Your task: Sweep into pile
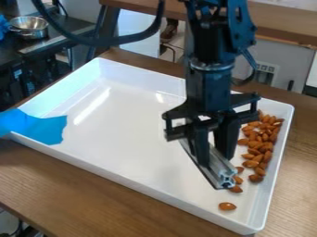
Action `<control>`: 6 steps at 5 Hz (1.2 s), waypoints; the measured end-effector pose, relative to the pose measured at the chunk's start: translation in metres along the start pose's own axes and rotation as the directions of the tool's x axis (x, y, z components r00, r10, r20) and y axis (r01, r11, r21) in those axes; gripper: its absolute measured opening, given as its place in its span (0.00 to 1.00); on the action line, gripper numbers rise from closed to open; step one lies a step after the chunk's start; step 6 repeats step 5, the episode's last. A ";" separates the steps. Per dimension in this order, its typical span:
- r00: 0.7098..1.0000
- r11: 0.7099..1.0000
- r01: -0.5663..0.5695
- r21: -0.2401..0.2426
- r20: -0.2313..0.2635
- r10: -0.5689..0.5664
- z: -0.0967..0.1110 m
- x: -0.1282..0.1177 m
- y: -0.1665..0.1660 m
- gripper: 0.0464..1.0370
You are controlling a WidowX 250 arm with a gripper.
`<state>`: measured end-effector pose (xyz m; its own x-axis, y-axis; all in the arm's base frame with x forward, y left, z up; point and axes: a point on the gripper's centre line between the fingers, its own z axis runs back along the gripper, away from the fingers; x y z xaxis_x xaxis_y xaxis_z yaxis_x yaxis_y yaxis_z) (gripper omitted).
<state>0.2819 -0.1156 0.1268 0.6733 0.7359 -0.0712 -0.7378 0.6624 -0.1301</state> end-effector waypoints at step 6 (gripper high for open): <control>0.910 0.907 -0.407 0.107 0.137 0.392 -0.032 0.009 0.001 0.30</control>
